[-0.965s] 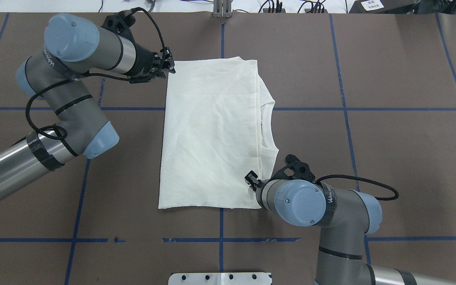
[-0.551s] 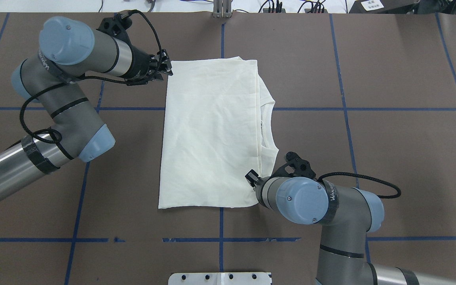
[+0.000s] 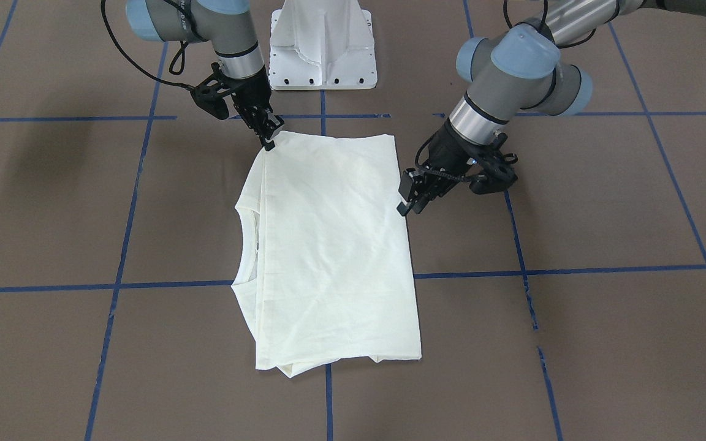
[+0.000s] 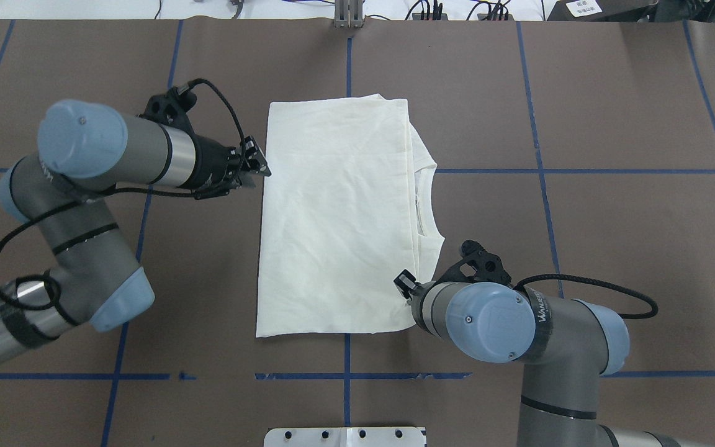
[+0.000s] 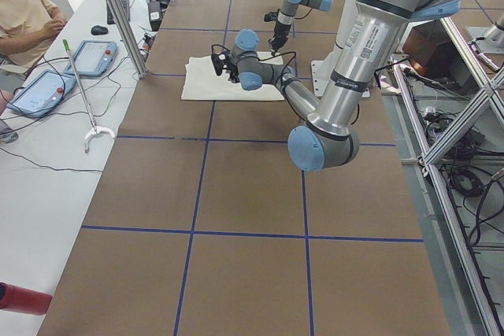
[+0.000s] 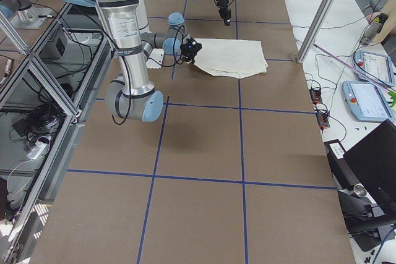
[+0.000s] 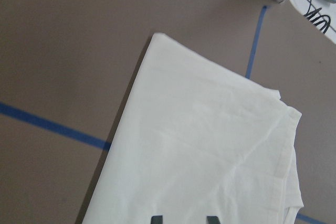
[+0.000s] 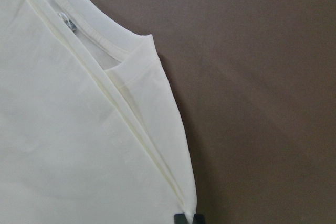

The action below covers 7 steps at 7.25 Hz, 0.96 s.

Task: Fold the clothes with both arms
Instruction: 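Release the shirt and move both grippers to its edge nearest the robot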

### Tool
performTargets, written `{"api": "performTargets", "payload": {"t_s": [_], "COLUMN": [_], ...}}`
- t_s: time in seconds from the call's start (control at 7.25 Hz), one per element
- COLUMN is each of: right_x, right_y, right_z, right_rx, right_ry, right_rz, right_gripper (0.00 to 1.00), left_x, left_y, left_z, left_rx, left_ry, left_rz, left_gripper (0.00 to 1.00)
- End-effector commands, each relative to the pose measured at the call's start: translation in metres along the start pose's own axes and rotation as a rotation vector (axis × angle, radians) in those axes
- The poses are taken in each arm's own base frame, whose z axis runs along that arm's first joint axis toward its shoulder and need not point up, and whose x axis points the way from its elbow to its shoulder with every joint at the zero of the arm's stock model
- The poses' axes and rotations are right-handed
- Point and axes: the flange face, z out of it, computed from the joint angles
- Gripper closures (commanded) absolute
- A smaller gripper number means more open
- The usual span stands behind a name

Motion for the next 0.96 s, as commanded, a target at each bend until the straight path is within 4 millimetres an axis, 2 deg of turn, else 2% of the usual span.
{"api": "performTargets", "payload": {"t_s": [0.0,0.28,0.41,0.83], "right_x": [0.013,0.012,0.013,0.011], "right_y": [0.006,0.007,0.006,0.008], "right_z": [-0.002,-0.003,-0.003,-0.006], "right_rx": [-0.01,-0.011,-0.012,-0.021], "right_ry": [0.012,0.011,0.01,0.007], "right_rz": [-0.008,-0.008,-0.008,-0.009], "right_gripper": [1.0,1.0,1.0,1.0], "left_x": [-0.047,-0.064,-0.07,-0.083], "left_y": [0.1,0.161,0.173,0.189], "left_z": [0.015,0.032,0.036,0.044], "left_rx": [-0.053,-0.062,-0.058,-0.062], "left_ry": [-0.07,-0.169,-0.196,-0.253], "left_rz": [-0.078,-0.127,-0.117,-0.125], "left_gripper": [0.5,0.47,0.46,0.43]}}
